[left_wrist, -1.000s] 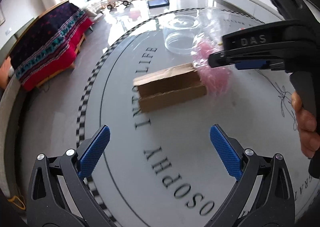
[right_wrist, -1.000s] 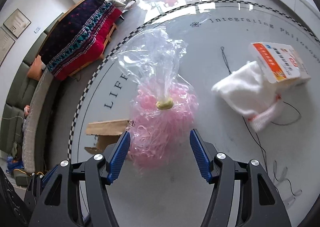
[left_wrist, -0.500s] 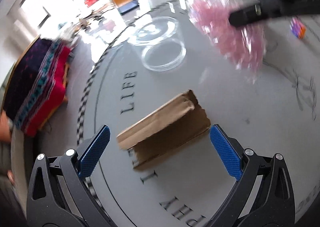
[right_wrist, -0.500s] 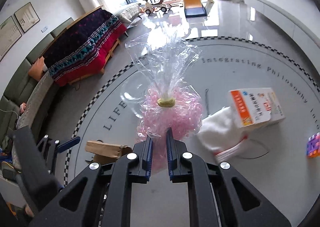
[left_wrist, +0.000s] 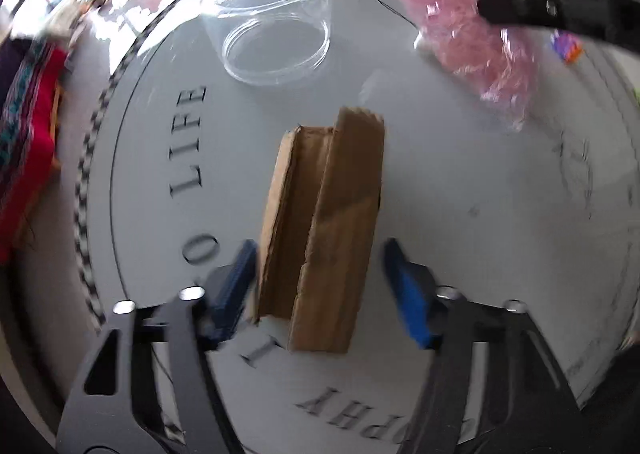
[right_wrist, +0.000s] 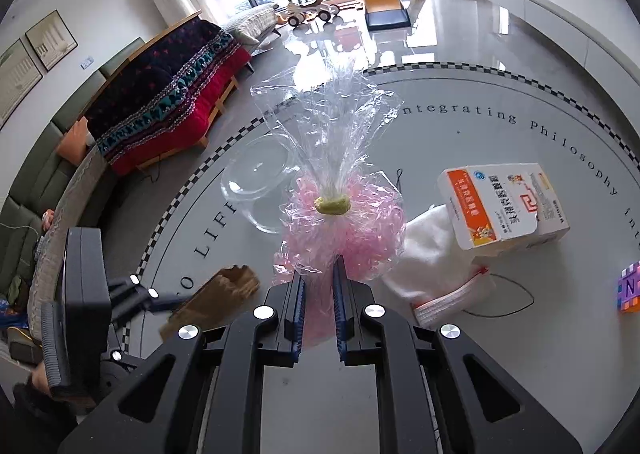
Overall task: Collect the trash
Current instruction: 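Grasp the cardboard piece with the left tool while the right tool grasps the pink-filled plastic bag, then carry cardboard and plastic bag over the black bin and open both tools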
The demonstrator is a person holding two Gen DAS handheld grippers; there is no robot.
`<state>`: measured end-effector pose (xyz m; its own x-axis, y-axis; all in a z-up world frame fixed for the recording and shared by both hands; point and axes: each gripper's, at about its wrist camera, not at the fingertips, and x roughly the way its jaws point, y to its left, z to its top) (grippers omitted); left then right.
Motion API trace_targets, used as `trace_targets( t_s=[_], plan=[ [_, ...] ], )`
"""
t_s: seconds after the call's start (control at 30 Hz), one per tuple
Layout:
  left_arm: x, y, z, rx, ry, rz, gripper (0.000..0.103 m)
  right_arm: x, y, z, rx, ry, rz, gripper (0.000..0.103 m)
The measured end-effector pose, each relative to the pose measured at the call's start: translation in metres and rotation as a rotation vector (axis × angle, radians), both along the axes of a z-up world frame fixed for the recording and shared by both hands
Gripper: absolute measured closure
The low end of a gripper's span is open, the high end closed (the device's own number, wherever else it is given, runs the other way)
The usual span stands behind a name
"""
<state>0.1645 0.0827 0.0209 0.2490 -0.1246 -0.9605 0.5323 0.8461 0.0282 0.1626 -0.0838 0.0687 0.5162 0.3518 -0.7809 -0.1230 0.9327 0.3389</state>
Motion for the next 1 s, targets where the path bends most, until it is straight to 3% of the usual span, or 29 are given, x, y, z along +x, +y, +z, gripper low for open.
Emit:
trace_targets(
  t_s=[0.03, 0.2, 0.6, 1.0],
  plan=[
    [-0.007, -0.003, 0.001, 0.004, -0.018, 0.032, 0.058, -0.001, 0.001, 0.0, 0.004, 0.001, 0.003, 0.089],
    [-0.033, -0.019, 0.001, 0.025, -0.093, 0.202, 0.071, -0.012, -0.001, 0.004, 0.018, 0.0, 0.002, 0.089],
    [-0.115, -0.034, 0.023, -0.122, -0.172, 0.308, 0.072, -0.069, 0.002, 0.029, 0.034, -0.005, 0.055, 0.089],
    [-0.213, 0.001, 0.051, -0.164, -0.242, 0.411, 0.072, -0.165, 0.044, 0.055, 0.012, -0.044, 0.216, 0.089]
  ],
)
